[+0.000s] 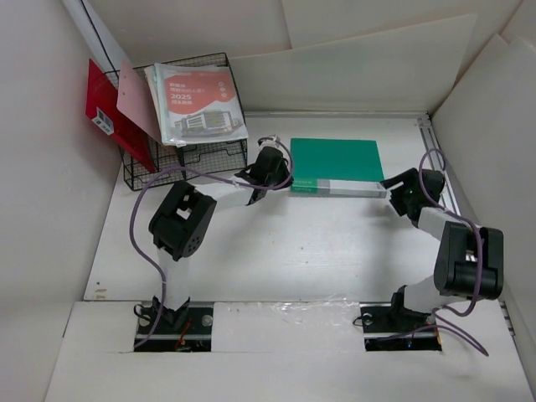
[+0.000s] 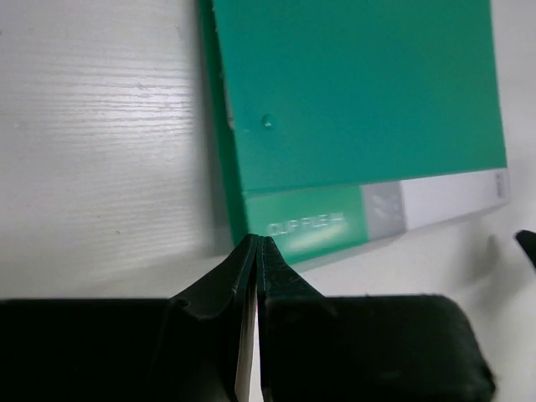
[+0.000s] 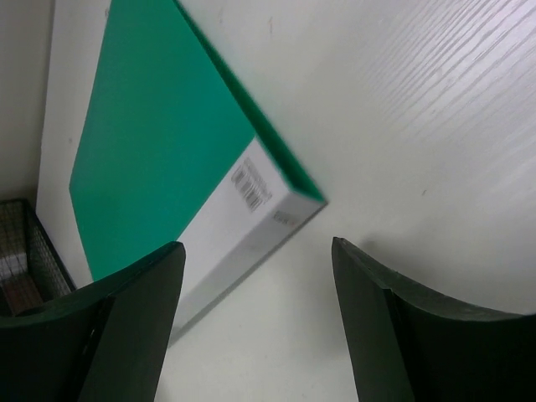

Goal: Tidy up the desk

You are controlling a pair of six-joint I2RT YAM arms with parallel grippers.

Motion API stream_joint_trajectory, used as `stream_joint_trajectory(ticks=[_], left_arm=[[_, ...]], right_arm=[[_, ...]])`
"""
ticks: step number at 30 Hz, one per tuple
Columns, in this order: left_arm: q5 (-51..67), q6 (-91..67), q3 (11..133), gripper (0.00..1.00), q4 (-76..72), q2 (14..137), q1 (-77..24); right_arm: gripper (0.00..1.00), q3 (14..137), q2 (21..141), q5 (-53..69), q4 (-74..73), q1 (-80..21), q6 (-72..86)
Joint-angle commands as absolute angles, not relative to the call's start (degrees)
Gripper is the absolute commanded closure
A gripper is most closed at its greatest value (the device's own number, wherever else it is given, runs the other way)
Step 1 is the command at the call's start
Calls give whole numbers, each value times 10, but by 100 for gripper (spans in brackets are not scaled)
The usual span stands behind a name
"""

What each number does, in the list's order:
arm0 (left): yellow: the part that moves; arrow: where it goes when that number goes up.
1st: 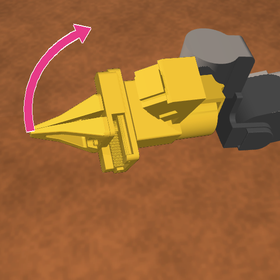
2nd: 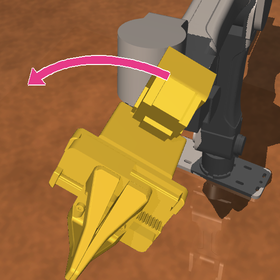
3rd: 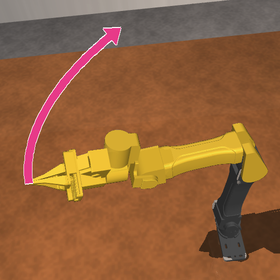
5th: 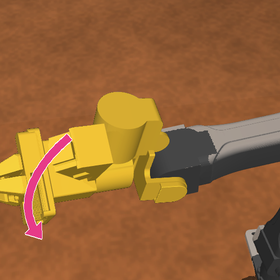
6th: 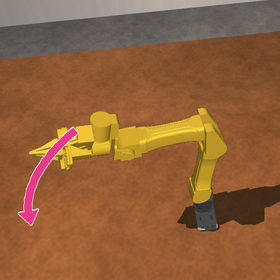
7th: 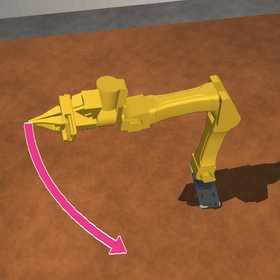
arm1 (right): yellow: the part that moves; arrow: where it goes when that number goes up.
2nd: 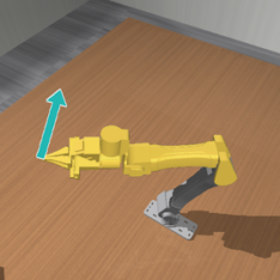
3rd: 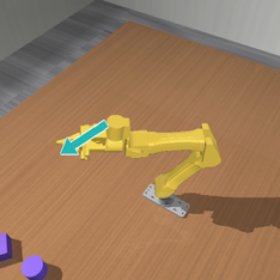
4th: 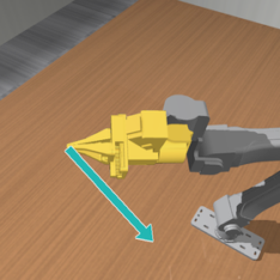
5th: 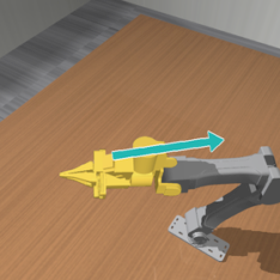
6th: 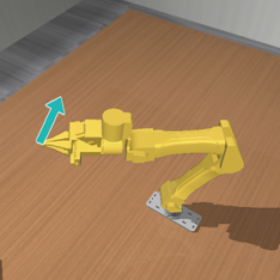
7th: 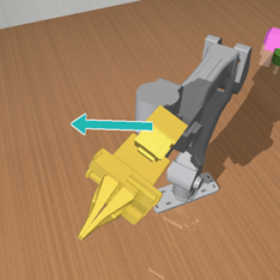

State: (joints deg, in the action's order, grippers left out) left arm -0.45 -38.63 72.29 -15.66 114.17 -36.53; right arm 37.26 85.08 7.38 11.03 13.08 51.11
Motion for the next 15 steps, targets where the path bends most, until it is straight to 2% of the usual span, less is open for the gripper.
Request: stream_joint_trajectory(ticks=[1,4,7,11,15], left_arm=[[13,-383,715,100,-200,1065,-375],[19,-383,715,100,-200,1048,-375],[19,-383,709,100,-206,1032,-375],[19,-377,716,100,-199,1049,-375],[11,-377,727,100,-175,1080,-375]], right_arm=[[23,359,806,79,128,96,501],[17,359,721,48,78,61,465],[17,365,638,40,40,22,408],[17,388,610,-23,-39,-50,368],[17,375,622,-28,-5,-24,387]])
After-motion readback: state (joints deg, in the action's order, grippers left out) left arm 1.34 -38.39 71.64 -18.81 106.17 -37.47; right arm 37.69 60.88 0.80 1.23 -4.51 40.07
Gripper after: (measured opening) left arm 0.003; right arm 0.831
